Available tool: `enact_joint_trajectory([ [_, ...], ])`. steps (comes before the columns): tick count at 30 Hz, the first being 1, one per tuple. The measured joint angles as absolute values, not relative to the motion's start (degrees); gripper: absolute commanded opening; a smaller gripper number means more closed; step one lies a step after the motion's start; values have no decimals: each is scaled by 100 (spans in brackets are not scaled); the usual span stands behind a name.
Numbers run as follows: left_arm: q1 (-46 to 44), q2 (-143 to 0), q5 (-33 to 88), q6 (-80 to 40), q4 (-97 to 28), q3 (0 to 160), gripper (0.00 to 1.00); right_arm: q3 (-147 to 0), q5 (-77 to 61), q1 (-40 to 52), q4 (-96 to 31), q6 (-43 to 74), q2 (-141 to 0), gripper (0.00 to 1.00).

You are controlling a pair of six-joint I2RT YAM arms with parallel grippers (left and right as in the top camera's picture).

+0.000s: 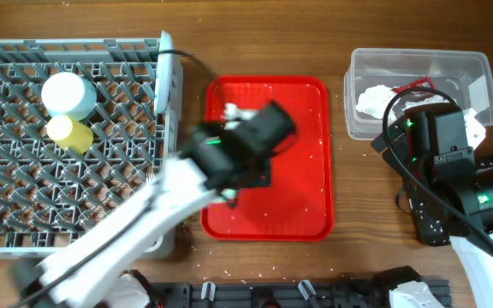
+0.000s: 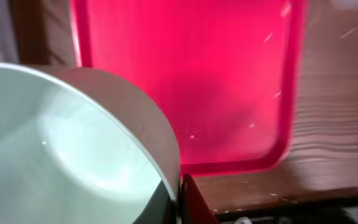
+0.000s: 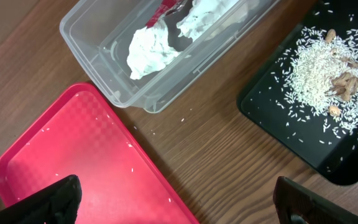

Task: Sort waste into correct bins and load items into the dishwasher rack
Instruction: 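Carry the bowl with the left gripper into the rack and set it down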

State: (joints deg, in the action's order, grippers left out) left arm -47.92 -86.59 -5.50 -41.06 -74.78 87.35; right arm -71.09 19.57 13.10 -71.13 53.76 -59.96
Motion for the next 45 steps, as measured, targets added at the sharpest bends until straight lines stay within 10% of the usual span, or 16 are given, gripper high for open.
enact_joint_trajectory([
  [8, -1461, -6346, 624, -2762, -7505, 8803, 4, -7109, 1957, 1310, -7116, 5376, -6010, 100],
  [17, 2196, -6897, 3782, -1031, -7920, 8803, 4, -7109, 1957, 1306, -7116, 5376, -6016, 100],
  [45, 4919, -9708, 7094, 2226, -8108, 6737, 4, -7109, 1957, 1306, -7116, 5376, -6016, 100],
])
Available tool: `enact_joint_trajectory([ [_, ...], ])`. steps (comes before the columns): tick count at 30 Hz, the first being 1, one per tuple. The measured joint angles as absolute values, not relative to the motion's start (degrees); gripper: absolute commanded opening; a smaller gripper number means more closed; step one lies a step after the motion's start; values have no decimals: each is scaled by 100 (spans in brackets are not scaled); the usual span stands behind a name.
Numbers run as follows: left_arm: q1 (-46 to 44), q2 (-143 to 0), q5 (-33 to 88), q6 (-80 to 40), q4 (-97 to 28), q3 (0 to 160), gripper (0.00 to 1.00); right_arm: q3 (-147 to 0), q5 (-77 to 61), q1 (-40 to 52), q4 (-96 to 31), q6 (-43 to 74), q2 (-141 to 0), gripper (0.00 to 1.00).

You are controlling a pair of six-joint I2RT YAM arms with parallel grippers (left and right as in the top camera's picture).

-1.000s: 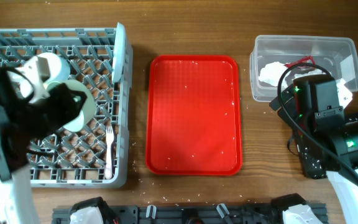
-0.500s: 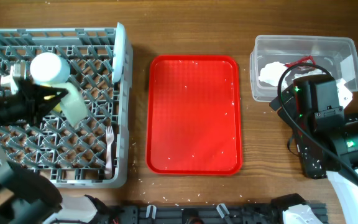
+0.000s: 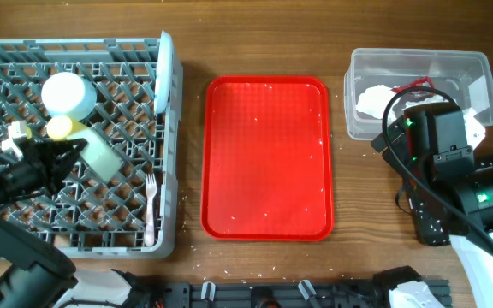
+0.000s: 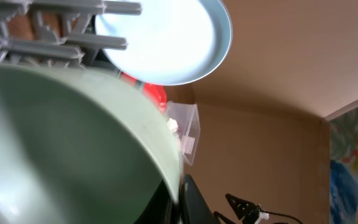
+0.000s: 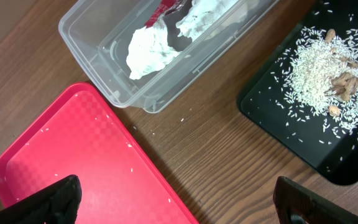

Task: Sort waste into correct bins and load items into the dishwasher rack
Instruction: 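Carry the bowl with the left gripper into the rack and set it down, then release the bowl and withdraw the left gripper from the rack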

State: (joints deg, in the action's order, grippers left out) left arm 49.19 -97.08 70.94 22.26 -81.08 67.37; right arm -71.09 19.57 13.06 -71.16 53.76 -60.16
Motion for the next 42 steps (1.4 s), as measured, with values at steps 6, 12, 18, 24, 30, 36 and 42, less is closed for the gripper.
enact_joint_trajectory([
  [6, 4919, -9710, 7360, 2244, -7752, 6722, 4, -7109, 1957, 1306, -7116, 5374, -6016, 100],
  [12, 4919, -9710, 6984, 2145, -7745, 6722, 4, -7109, 1957, 1306, -7116, 5374, -6016, 100],
  [18, 4921, -9710, 6700, 1966, -7745, 6722, 4, -7109, 1957, 1306, -7116, 5374, -6016, 100],
  [24, 4923, -9638, 6117, 786, -7557, 6995, 6, -7109, 1957, 1306, -7116, 5376, -6016, 100],
  [30, 4923, -9376, 4431, -725, -7411, 7472, 20, -7109, 1957, 1306, -7113, 5374, -6016, 100],
  [36, 4960, -9279, 2324, -1647, -7496, 7472, 19, -7109, 1957, 1306, -7116, 5374, -6016, 100],
  [42, 4963, -9006, 1450, -2156, -7439, 7456, 8, -7109, 1957, 1306, -7116, 5376, -6016, 99],
])
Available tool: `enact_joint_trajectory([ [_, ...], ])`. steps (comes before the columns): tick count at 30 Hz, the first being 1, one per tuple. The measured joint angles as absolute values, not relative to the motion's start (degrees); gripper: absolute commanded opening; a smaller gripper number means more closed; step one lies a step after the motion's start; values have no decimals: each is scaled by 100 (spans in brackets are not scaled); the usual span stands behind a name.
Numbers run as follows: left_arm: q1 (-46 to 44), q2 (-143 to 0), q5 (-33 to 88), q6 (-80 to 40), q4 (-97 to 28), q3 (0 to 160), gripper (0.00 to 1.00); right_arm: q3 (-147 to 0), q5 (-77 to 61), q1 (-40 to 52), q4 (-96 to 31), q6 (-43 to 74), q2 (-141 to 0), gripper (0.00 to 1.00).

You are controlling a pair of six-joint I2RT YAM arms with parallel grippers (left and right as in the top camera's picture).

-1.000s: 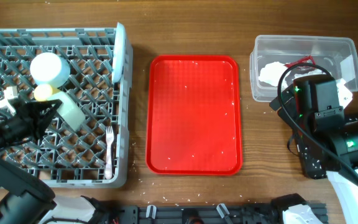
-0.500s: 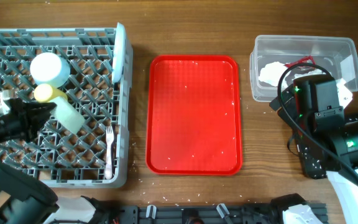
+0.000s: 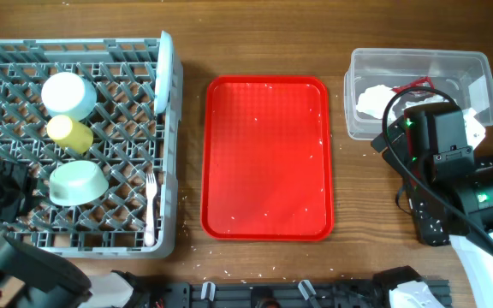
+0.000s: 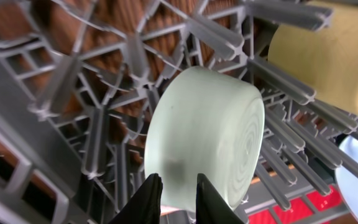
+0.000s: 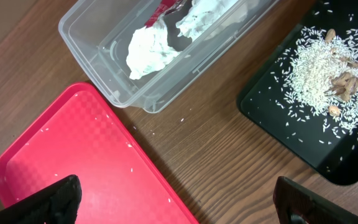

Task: Sort waste into correct bins and load items into the dishwasher rack
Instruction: 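Release the bowl and withdraw the left gripper from the rack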

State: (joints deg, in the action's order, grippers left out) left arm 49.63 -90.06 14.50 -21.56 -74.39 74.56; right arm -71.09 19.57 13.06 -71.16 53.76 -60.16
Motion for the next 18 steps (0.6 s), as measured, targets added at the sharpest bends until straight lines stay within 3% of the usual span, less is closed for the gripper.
enact_joint_trajectory([
  [7, 4307, -7614, 1286, -2263, -7148, 7452, 4, -7109, 1957, 1306, -7118, 5376, -6016, 100],
  [12, 3439, -7793, 1243, -2268, -6208, 7310, 4, -7109, 1957, 1306, -7116, 5374, -6016, 100],
  [18, 3297, -8641, 1170, -2268, -6259, 7223, 4, -7109, 1957, 1306, -7116, 5374, -6016, 100],
])
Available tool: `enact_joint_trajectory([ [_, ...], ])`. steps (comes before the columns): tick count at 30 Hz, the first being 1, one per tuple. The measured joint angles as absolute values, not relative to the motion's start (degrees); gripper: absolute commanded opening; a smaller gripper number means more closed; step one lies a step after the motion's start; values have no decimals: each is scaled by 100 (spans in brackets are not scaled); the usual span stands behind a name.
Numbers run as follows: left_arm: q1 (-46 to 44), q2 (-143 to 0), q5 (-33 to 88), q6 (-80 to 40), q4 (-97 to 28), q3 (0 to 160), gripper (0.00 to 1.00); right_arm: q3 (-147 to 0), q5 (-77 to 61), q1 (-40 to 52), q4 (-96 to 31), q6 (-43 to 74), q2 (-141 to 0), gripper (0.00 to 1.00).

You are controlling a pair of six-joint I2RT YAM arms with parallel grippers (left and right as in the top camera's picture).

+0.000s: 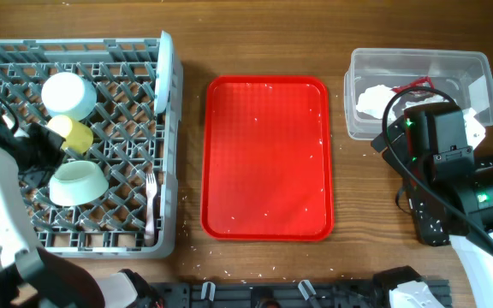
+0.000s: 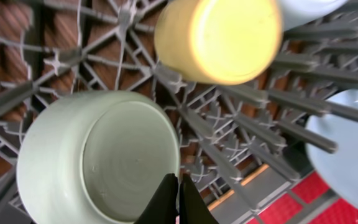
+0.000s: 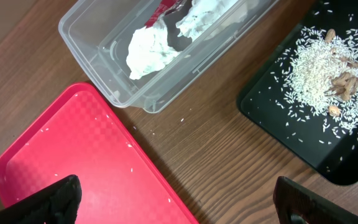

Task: Sort waste into correct bins and load items into the dishwasher rack
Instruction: 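Release the bowl and withdraw the left gripper from the rack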

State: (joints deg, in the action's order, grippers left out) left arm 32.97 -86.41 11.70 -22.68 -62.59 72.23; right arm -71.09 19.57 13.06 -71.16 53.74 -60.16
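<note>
A pale green bowl [image 1: 77, 182] [image 2: 98, 155] lies upside down in the grey dishwasher rack [image 1: 7, 235]. Above it in the rack are a yellow cup [image 1: 74, 133] [image 2: 219, 37] and a pale blue cup [image 1: 67, 94]. A pale blue plate [image 1: 166, 73] [image 2: 347, 149] stands at the rack's right edge, and a fork [image 1: 150, 205] lies below it. My left gripper [image 1: 37, 150] [image 2: 179, 199] hangs shut and empty over the rack, just off the bowl's rim. My right gripper [image 3: 178, 199] is open and empty above the table.
A red tray [image 1: 268, 158] [image 3: 73, 162] speckled with rice grains lies mid-table. At the right stand a clear bin [image 1: 418, 81] [image 3: 166, 50] of white paper waste and a black tray [image 3: 316, 106] of rice and peanuts, which my right arm largely covers in the overhead view.
My left gripper was parted beside the bowl's wall at the rack's left edge. It is now shut and higher up the rack, nearer the yellow cup. The bowl and right arm have not moved.
At first my left gripper held the green bowl over the red tray. Then it held the bowl over the rack beside the yellow cup. After that the bowl lay upside down in the rack, released. Now the gripper is shut and empty.
</note>
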Motion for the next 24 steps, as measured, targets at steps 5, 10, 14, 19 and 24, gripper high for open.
enact_joint_trajectory([
  [5, 3297, -8980, 952, -2268, -6584, 7076, 4, -7109, 1957, 1306, -7116, 5376, -6016, 100],
  [10, 3306, -8980, 600, -2268, -7059, 7065, 4, -7109, 1957, 1306, -7113, 5374, -6016, 100],
  [14, 3343, -8980, 541, -2362, -7161, 7065, 4, -7109, 1957, 1306, -7116, 5374, -6016, 100],
  [19, 3638, -8833, 642, -2604, -7384, 7065, 4, -7109, 1957, 1306, -7116, 5376, -6016, 100],
  [24, 3651, -8031, 1916, -2298, -7682, 7065, 6, -7109, 1957, 1306, -7116, 5374, -6016, 100],
])
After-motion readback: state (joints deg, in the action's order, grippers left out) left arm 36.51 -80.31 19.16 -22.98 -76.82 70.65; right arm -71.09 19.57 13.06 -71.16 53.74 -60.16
